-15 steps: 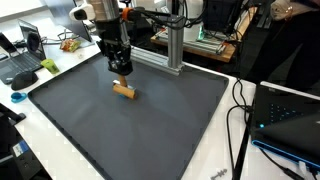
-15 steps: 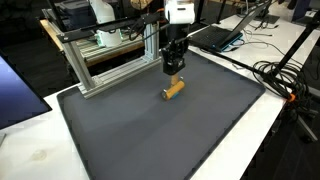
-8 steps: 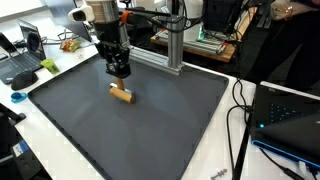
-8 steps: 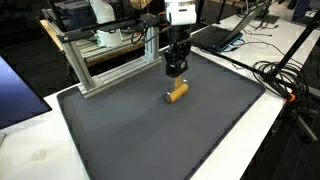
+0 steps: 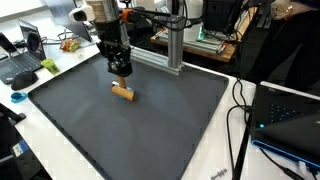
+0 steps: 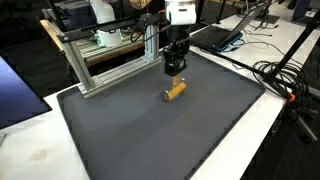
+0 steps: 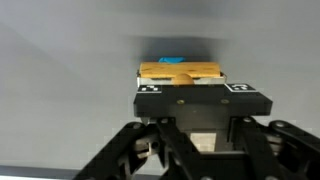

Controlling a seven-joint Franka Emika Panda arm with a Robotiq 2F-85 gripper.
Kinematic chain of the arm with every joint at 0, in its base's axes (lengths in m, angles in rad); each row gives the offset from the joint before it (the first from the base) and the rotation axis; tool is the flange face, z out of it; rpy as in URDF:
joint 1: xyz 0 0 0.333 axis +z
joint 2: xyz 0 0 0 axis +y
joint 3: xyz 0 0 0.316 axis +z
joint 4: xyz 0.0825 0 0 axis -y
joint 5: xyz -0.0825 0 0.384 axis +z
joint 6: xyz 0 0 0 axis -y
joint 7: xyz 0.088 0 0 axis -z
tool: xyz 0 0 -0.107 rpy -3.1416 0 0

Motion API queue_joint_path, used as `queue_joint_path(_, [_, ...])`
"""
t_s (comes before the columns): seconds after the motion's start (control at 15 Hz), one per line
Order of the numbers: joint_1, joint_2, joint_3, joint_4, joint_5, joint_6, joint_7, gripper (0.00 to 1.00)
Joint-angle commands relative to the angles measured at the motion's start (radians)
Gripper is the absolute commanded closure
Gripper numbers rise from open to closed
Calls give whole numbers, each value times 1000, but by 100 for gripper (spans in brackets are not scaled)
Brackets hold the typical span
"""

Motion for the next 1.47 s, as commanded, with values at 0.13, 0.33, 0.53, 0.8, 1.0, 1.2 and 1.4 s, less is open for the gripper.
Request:
queue_joint_path(0.13, [24, -9, 2, -17, -16, -14, 16, 78])
queue_joint_path(0.33, [50, -11, -14, -16, -82, -27, 49, 78])
queue_joint_path(0.53, [67, -14, -16, -16, -130, -32, 78, 78])
queue_joint_path(0.8, [89, -15, -25, -13, -190, -46, 122, 78])
queue_joint_path(1.0, [116, -16, -38, -11, -257, -56, 168, 78])
queue_joint_path(1.2, [135, -14, -39, -9, -304, -68, 195, 78])
queue_joint_path(1.4, [130, -15, -18, -12, -276, -54, 166, 78])
